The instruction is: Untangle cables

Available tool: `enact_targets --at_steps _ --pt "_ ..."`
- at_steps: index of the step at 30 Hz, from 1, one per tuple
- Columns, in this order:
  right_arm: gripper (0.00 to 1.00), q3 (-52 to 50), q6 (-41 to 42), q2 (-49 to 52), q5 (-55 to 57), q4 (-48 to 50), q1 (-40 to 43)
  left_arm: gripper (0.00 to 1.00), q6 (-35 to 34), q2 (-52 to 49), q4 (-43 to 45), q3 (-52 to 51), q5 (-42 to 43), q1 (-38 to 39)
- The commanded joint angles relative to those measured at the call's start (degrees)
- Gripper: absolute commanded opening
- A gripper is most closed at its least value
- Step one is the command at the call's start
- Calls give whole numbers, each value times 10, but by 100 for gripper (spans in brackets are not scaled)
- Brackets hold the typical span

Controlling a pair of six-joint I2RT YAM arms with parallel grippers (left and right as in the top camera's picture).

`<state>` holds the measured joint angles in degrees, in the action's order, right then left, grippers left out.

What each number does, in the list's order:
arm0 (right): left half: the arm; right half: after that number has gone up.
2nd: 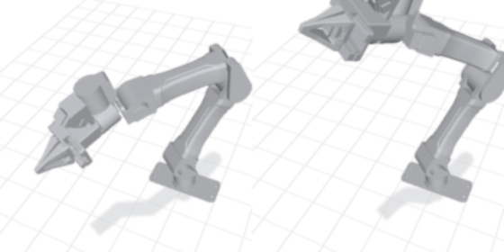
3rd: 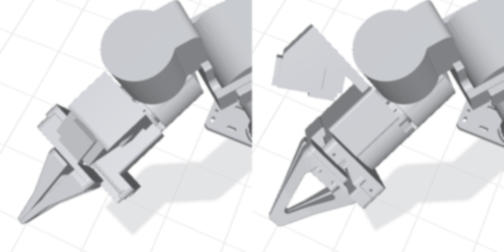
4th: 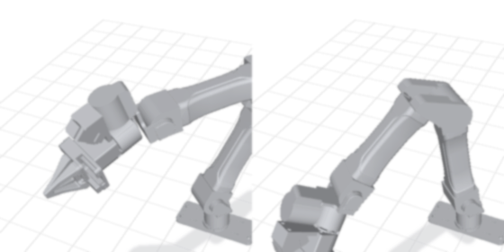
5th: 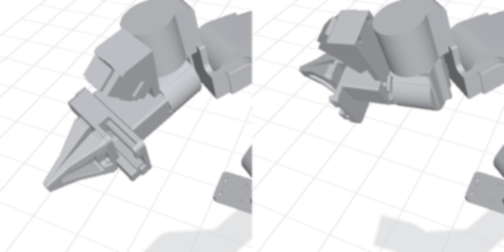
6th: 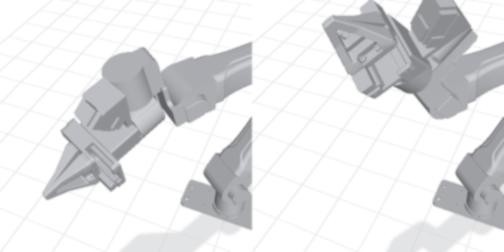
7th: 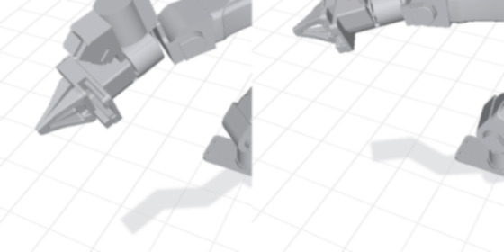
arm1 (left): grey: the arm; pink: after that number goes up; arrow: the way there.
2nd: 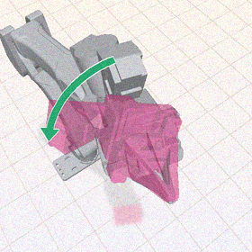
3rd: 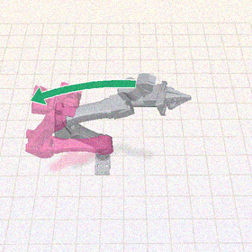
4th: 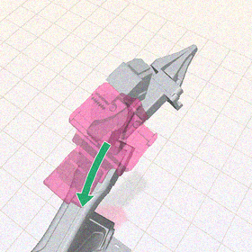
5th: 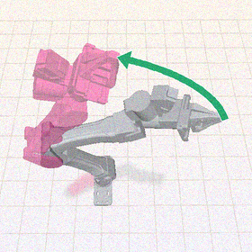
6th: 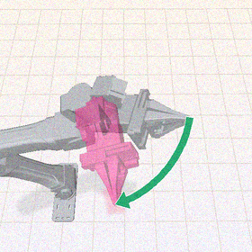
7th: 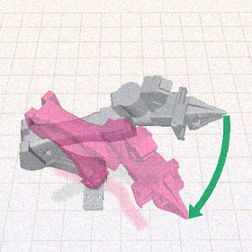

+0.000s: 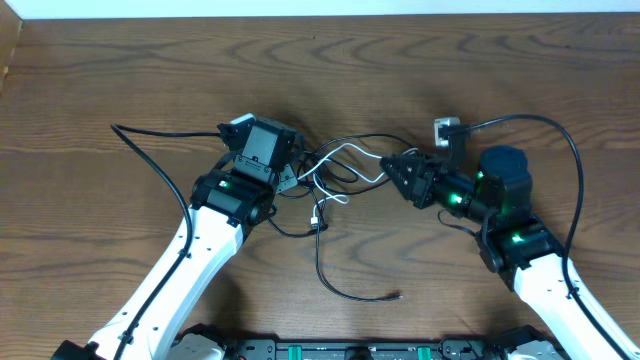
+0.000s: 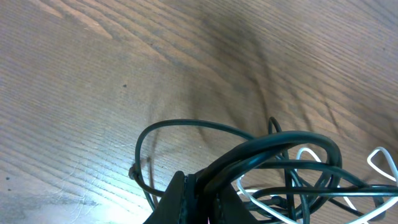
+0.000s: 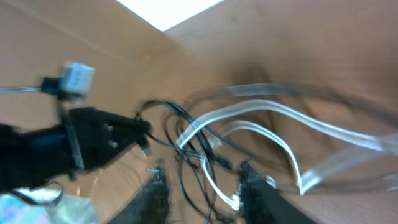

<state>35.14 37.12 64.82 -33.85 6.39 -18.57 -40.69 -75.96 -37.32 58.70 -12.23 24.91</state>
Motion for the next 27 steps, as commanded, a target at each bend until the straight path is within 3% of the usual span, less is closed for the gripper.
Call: enact_targets --at_steps 1,5,9,12,14,16,17,22,27 --pt "43 0 46 14 61 -57 -5 8 -1 7 1 7 -2 -2" --pt "59 0 58 49 127 -68 -28 8 -1 7 1 6 -2 -2" --pt "61 0 111 100 188 -21 -47 8 -1 7 1 7 -2 -2" --pt "54 0 132 144 187 48 -51 8 -1 7 1 7 -2 -2" --pt "35 0 132 167 183 86 -54 8 -1 7 1 7 -2 -2" --pt "6 0 129 177 177 107 -55 8 -1 7 0 7 -2 -2" --pt "1 0 124 177 172 110 -55 8 -1 7 0 7 -2 -2" --pt "1 1 60 110 114 108 -54 8 -1 7 0 7 -2 -2" --pt "1 1 -3 -43 115 64 -38 8 -1 7 0 6 -2 -2"
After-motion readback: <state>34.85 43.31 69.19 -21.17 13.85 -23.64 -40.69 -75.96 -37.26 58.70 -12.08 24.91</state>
